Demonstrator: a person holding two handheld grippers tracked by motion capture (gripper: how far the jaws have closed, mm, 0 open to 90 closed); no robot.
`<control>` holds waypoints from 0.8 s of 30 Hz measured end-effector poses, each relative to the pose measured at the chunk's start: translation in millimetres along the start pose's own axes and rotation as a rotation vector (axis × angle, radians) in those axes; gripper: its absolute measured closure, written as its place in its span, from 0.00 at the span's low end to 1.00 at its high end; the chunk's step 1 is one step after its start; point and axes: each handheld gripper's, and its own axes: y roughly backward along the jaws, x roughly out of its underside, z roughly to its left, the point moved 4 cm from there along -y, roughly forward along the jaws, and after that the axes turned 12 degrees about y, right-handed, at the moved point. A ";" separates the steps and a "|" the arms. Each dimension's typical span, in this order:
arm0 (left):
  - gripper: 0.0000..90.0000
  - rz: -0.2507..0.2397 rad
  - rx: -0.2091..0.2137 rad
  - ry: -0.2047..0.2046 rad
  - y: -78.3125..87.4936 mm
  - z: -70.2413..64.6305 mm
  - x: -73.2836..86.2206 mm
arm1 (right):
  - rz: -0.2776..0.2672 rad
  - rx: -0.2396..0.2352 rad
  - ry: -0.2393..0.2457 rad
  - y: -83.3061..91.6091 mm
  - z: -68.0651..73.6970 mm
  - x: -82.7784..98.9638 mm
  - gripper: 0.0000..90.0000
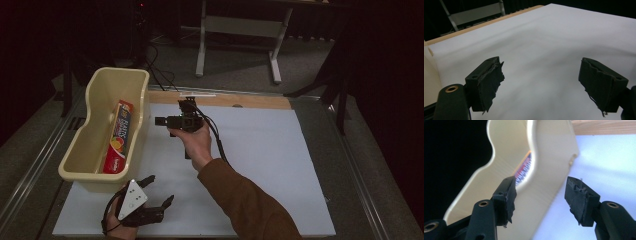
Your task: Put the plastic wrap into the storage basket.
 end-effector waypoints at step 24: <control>0.21 0.010 -0.003 0.004 -1.2 1.3 0.4 | 0.139 0.190 0.402 53.1 -43.1 61.8 0.42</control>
